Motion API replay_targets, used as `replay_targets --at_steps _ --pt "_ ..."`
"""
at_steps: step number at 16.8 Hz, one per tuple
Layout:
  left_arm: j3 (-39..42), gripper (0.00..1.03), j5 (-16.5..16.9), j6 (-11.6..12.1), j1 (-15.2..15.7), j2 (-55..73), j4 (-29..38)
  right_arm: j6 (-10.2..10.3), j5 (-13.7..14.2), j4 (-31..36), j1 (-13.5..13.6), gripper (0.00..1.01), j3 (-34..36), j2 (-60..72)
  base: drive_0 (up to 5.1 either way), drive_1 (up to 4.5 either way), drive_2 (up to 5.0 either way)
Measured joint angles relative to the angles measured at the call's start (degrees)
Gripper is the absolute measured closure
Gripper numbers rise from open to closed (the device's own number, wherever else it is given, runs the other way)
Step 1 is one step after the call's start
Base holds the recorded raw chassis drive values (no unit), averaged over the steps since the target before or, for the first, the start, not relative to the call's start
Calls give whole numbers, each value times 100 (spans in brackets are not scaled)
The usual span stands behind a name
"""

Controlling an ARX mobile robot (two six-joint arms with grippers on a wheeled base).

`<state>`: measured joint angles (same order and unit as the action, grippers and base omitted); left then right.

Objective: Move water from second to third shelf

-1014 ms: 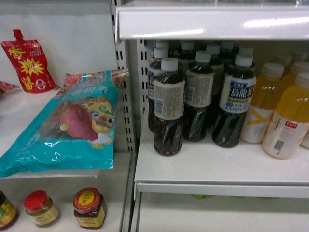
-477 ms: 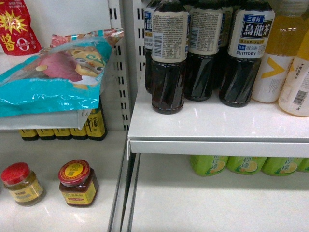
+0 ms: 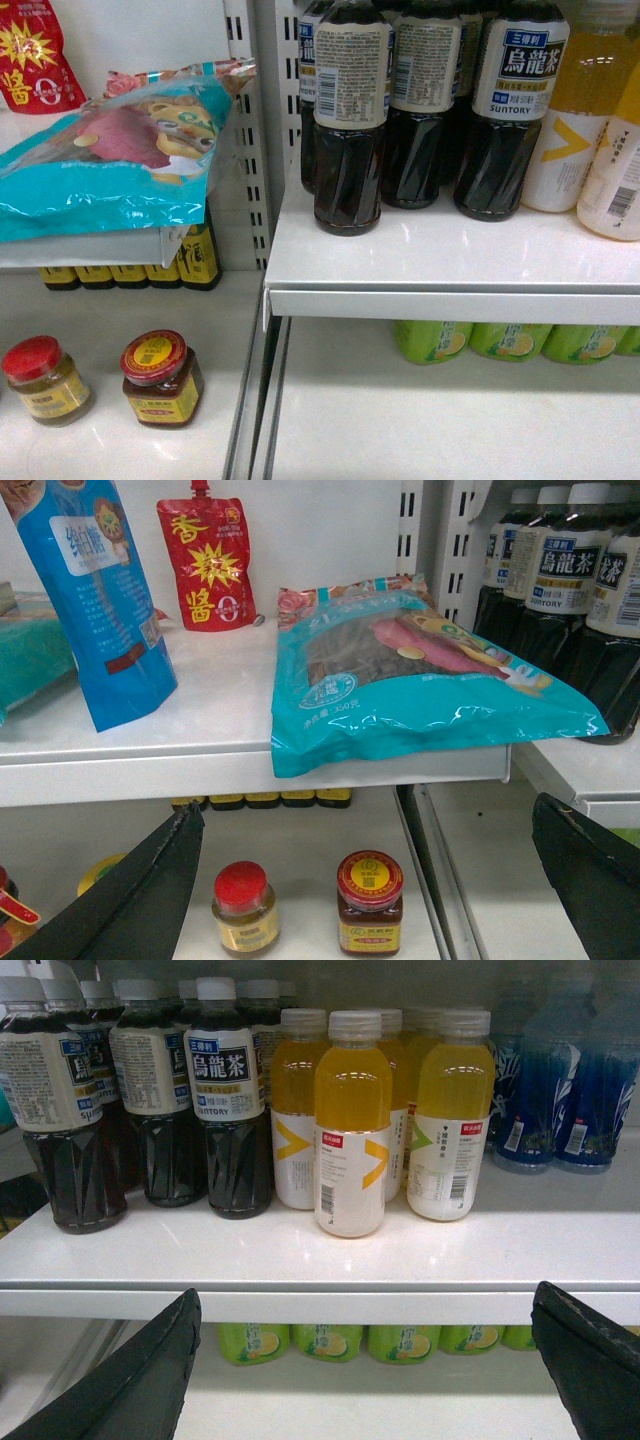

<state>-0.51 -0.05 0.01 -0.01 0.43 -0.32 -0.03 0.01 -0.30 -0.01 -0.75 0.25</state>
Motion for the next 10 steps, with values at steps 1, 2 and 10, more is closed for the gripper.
replay_targets --at_steps 1,2,10 --pt "0 5 0 -2 0 0 0 0 0 0 0 3 0 0 0 0 0" --pt "0 5 2 0 0 0 0 0 0 0 0 3 0 0 0 0 0" --pt "0 5 0 0 0 0 0 0 0 0 0 3 0 0 0 0 0"
